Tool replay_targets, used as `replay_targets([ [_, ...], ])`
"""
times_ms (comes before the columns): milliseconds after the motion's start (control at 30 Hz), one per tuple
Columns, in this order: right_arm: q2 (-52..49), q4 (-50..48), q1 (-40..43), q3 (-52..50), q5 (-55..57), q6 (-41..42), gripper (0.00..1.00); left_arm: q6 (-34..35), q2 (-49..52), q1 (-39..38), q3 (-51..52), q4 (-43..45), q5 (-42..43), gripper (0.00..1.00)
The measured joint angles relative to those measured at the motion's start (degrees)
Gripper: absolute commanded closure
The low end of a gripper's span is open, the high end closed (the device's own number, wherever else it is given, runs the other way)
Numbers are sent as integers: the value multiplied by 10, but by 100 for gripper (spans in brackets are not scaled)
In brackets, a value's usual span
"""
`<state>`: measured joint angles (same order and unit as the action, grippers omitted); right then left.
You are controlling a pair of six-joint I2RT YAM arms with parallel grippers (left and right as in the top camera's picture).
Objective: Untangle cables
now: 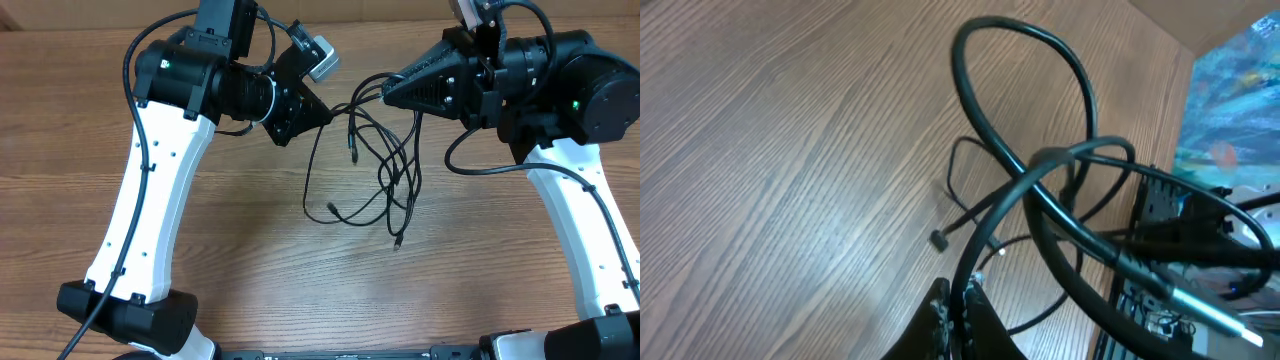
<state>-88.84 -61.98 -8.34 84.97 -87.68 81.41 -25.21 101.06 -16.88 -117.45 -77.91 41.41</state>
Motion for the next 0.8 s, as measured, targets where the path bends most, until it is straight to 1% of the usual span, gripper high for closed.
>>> replay_targets([
  [200,0,0,26,0,0,0,96,8,0,14,0,-3,2,96],
  [467,0,14,121,0,0,-1,96,32,-8,103,1,-12,13,96],
  [567,0,14,134,0,0,-7,96,39,-35,136,2,-12,16,96],
  [667,-4,14,150,0,0,-16,96,39,-83,172,2,-13,17,96],
  [733,-9,15,169,0,0,-19,96,39,-107,190,2,-14,17,96],
  [800,-17,21,192,0,0,-22,96,39,-144,225,2,-14,18,96],
])
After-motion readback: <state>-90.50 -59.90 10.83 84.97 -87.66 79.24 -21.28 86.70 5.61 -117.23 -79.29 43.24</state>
